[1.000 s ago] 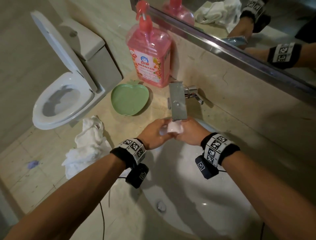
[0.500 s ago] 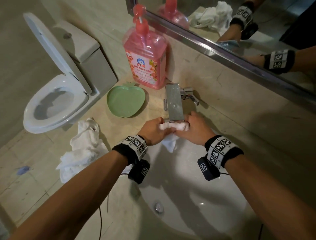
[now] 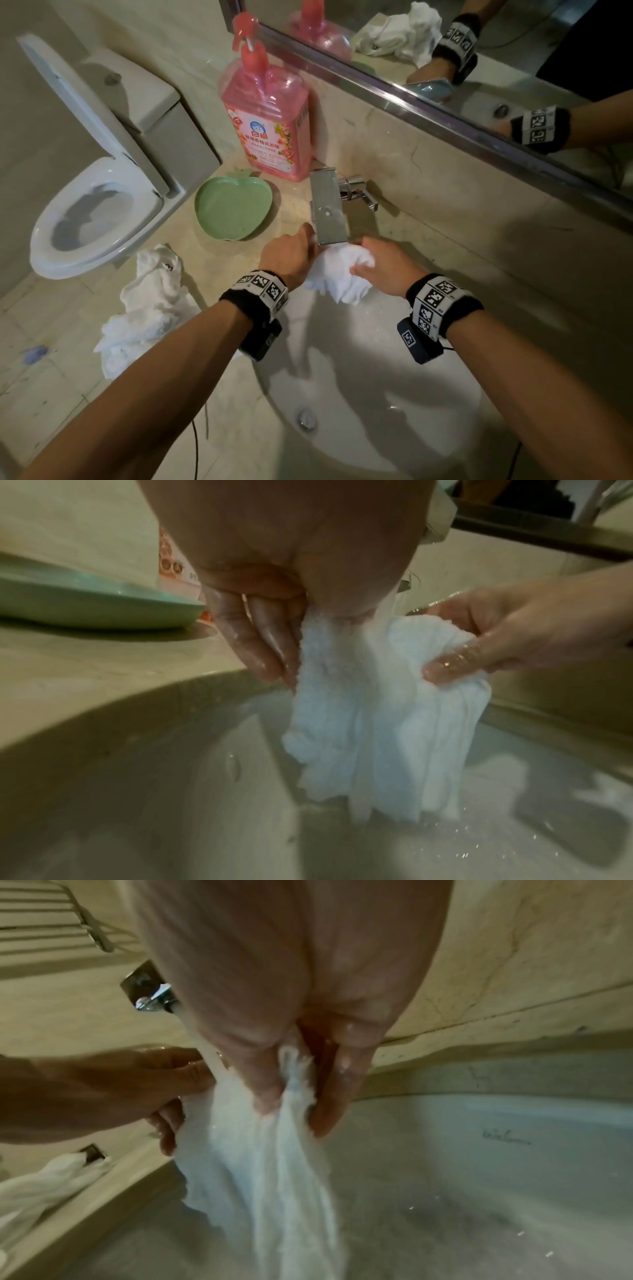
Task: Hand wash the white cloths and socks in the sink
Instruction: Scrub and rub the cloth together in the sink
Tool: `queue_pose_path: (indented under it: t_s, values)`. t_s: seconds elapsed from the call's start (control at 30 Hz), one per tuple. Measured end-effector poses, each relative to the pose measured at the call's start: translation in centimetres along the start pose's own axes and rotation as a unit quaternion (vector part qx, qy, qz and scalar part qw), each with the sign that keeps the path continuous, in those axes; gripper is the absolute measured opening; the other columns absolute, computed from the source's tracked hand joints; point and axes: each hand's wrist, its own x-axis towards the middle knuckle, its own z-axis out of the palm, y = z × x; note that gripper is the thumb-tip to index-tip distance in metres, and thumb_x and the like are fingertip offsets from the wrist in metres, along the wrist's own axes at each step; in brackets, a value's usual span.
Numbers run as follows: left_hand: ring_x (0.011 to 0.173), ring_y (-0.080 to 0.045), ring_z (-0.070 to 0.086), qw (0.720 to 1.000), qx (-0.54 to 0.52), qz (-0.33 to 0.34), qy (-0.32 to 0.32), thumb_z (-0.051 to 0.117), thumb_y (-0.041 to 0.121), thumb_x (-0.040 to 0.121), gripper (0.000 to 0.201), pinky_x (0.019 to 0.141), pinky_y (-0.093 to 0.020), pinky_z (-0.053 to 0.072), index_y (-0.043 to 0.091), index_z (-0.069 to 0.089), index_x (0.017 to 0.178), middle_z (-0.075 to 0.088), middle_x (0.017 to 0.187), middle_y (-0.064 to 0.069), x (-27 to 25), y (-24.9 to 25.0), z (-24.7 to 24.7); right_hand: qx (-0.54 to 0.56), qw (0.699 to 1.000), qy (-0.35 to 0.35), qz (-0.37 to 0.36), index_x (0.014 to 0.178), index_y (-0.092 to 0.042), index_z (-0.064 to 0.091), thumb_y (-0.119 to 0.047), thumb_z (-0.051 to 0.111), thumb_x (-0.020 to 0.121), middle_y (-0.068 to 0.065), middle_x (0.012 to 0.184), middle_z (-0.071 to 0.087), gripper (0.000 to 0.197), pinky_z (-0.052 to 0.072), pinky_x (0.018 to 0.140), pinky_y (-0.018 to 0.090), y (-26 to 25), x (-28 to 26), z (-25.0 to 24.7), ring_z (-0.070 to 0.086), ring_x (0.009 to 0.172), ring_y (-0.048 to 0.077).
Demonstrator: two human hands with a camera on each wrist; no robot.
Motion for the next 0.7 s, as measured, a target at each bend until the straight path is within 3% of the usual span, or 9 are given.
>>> queue_pose_path:
  t_s: [0.07,0.13,0.2,0.3,0.4,0.47,0.57,0.63,0.7]
  values:
    - [0.062,-0.034,0.048,1.0,-0.012,-0.026,-0.008,0.041,0.041,0.102,0.032,0.056,-0.038,0.031,0.01,0.04,0.108,0.066,0.084,-0.022,-0.2,0.0,-0.3,0.016,0.999,0.043,0.026,0.126,-0.009,0.055,-0.023,0.062,0.097,0.011,0.123,0.065,0.032,0.049,0.096,0.042,-0.9,0.4,0.5,0.06,0.116,0.035]
    - [0.065,-0.033,0.047,0.996,-0.064,-0.062,-0.013,0.042,0.038,0.102,0.027,0.059,-0.038,0.031,0.011,0.039,0.103,0.065,0.088,-0.024,-0.3,0.2,-0.5,0.062,0.993,0.088,0.039,0.122,-0.009,0.057,-0.017,0.06,0.097,0.013,0.117,0.067,0.027,0.049,0.089,0.036,-2.0,1.0,1.4,0.062,0.111,0.034]
    - [0.07,-0.033,0.057,0.98,-0.159,-0.111,-0.033,0.042,0.038,0.102,0.026,0.063,-0.04,0.044,0.012,0.04,0.106,0.066,0.095,-0.023,-0.4,0.7,-0.6,0.131,0.985,0.104,0.04,0.125,-0.015,0.058,-0.011,0.061,0.094,0.009,0.117,0.067,0.032,0.047,0.087,0.031,-2.9,1.4,2.2,0.062,0.109,0.029]
    - [0.083,-0.033,0.07,0.939,-0.299,-0.155,-0.069,0.046,0.047,0.099,0.038,0.077,-0.049,0.058,0.014,0.045,0.118,0.065,0.108,-0.013,-1.2,0.8,-0.8,0.195,0.979,0.059,0.02,0.128,-0.015,0.055,-0.011,0.076,0.081,0.001,0.115,0.065,0.051,0.048,0.086,0.029,-4.0,1.6,3.5,0.061,0.11,0.02]
    - [0.093,-0.022,0.07,0.91,-0.38,-0.117,-0.115,0.042,0.051,0.092,0.039,0.086,-0.04,0.055,0.019,0.058,0.108,0.071,0.106,-0.001,-2.5,0.9,-1.0,0.181,0.983,0.036,-0.014,0.123,-0.011,0.061,-0.011,0.081,0.078,-0.002,0.107,0.068,0.049,0.054,0.087,0.031,-4.5,2.0,4.2,0.064,0.101,0.013]
    - [0.097,-0.017,0.067,0.891,-0.423,-0.098,-0.131,0.041,0.036,0.087,0.033,0.082,-0.029,0.051,0.018,0.061,0.107,0.07,0.107,0.0,-3.1,0.6,-1.1,0.184,0.981,0.062,-0.019,0.114,-0.015,0.064,-0.004,0.073,0.084,-0.01,0.094,0.067,0.034,0.056,0.079,0.024,-4.2,2.2,4.0,0.065,0.089,0.002]
    - [0.112,-0.023,0.055,0.926,-0.353,-0.046,-0.124,0.059,0.016,0.079,0.046,0.089,-0.028,0.046,0.015,0.047,0.123,0.056,0.121,-0.005,-3.0,-1.3,-1.1,0.24,0.968,0.072,-0.001,0.108,-0.03,0.064,-0.004,0.07,0.085,-0.024,0.088,0.064,0.035,0.042,0.06,0.001,-3.6,2.0,3.0,0.06,0.077,-0.02]
    - [0.123,-0.02,0.048,0.946,-0.286,-0.012,-0.154,0.075,0.014,0.076,0.073,0.096,-0.026,0.041,0.014,0.036,0.137,0.047,0.134,-0.006,-2.4,-1.9,-0.8,0.26,0.964,0.047,0.003,0.108,-0.024,0.067,-0.008,0.069,0.087,-0.017,0.092,0.068,0.026,0.045,0.061,0.003,-3.3,1.8,2.4,0.064,0.08,-0.014]
    - [0.127,-0.018,0.048,0.933,-0.294,0.001,-0.207,0.085,0.018,0.071,0.091,0.104,-0.032,0.042,0.014,0.031,0.144,0.048,0.141,-0.004,-1.7,-1.5,-0.7,0.253,0.967,0.036,0.005,0.104,-0.02,0.069,-0.011,0.067,0.089,-0.008,0.094,0.072,0.018,0.053,0.07,0.016,-3.2,1.5,2.2,0.068,0.087,0.002]
